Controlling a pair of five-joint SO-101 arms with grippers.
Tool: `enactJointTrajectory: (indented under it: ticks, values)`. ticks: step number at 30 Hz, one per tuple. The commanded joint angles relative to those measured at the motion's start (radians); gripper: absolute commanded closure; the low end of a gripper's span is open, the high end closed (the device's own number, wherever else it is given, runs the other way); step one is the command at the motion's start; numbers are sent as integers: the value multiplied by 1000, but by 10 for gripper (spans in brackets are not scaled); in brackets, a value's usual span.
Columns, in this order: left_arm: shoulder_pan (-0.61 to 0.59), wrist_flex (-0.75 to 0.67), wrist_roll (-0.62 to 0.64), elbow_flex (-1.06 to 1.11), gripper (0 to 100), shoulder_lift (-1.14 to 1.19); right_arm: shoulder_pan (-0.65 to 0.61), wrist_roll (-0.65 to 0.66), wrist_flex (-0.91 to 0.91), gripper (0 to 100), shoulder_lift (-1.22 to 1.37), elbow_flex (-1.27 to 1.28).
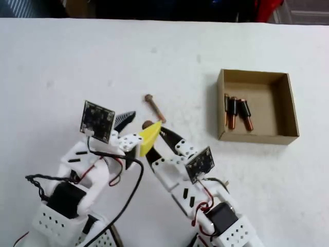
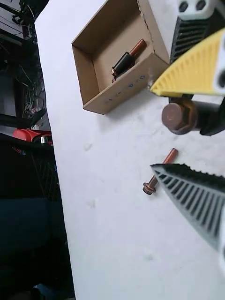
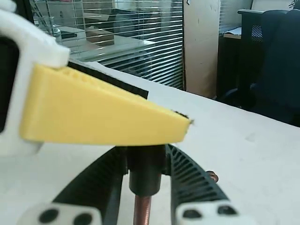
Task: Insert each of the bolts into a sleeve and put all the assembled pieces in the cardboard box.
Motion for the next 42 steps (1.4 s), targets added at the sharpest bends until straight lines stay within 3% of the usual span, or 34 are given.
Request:
enactJointTrajectory:
  ticks: [1, 8, 13, 19, 24, 29, 34, 39, 42]
  values:
    - [-27, -49, -6, -72, 755, -8, 12, 9, -1, 981, -13, 9]
    - [-130, -32, -6, -232, 755, -7, 117, 9, -2, 981, -13, 9]
    - [-203, 94, -6, -236, 755, -8, 122, 9, -1, 981, -13, 9]
    - [-387, 288, -6, -233, 755, -10, 145, 9, 41, 981, -13, 9]
    - [-493, 371, -6, -229, 781, -10, 174, 11, 61, 981, -13, 9]
    - [-530, 364, -14, -192, 985, -10, 177, 11, 113, 981, -13, 9]
    - [-532, 358, -14, -132, 928, -10, 232, 11, 157, 981, -13, 8]
    - [-532, 358, -17, -71, 929, -10, 331, 11, 176, 981, -13, -23]
    - [-530, 333, -89, -20, 982, -10, 367, 11, 255, 981, -13, -80]
